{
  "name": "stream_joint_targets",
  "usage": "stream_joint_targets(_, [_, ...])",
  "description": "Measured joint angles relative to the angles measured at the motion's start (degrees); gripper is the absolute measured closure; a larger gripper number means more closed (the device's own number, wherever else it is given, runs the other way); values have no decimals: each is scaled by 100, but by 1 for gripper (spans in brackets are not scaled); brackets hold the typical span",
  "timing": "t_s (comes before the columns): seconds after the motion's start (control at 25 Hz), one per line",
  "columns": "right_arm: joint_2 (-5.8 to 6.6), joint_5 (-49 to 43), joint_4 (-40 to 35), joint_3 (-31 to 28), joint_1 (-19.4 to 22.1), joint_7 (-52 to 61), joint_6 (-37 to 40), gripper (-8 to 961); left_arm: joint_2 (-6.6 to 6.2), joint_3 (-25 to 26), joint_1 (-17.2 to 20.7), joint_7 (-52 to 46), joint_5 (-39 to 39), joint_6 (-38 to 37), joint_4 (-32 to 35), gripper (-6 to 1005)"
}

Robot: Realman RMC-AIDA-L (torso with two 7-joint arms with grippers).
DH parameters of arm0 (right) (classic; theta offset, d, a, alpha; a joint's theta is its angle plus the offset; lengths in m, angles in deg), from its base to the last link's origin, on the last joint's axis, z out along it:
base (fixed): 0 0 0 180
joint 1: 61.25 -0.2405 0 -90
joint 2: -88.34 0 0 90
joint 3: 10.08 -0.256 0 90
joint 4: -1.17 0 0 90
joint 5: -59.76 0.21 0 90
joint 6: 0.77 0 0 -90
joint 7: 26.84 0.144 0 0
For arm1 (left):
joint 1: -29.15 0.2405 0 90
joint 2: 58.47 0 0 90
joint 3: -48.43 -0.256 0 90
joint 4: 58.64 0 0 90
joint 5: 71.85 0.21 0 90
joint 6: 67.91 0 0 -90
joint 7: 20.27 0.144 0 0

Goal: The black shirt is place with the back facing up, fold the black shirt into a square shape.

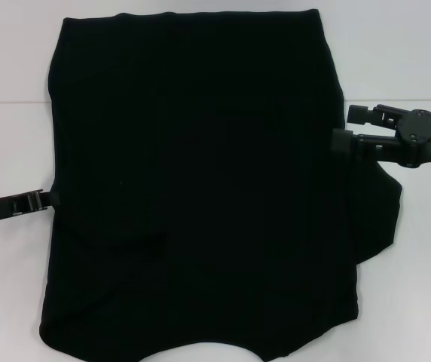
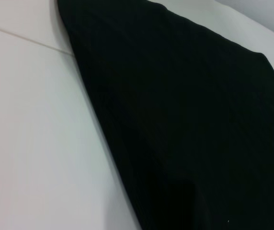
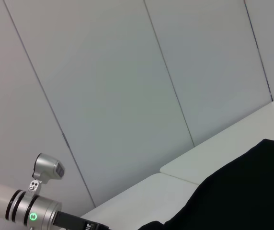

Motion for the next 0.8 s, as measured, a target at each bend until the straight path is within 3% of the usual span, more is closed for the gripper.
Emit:
stream_joint_targets(0.32, [0,0,10,-58,0,-12,0,9,-15,-8,-217,-52,-49,-116,-23,991])
stream_joint_targets(0.56, [1,0,15,-65,2,-38,0,9,-10,-21,-544,-49,-56,-136,-245,975])
stream_joint_targets(0.8, [0,0,15,-70,6,-43,0,9,72,-34,-820,-42,-57,-82,-313,959])
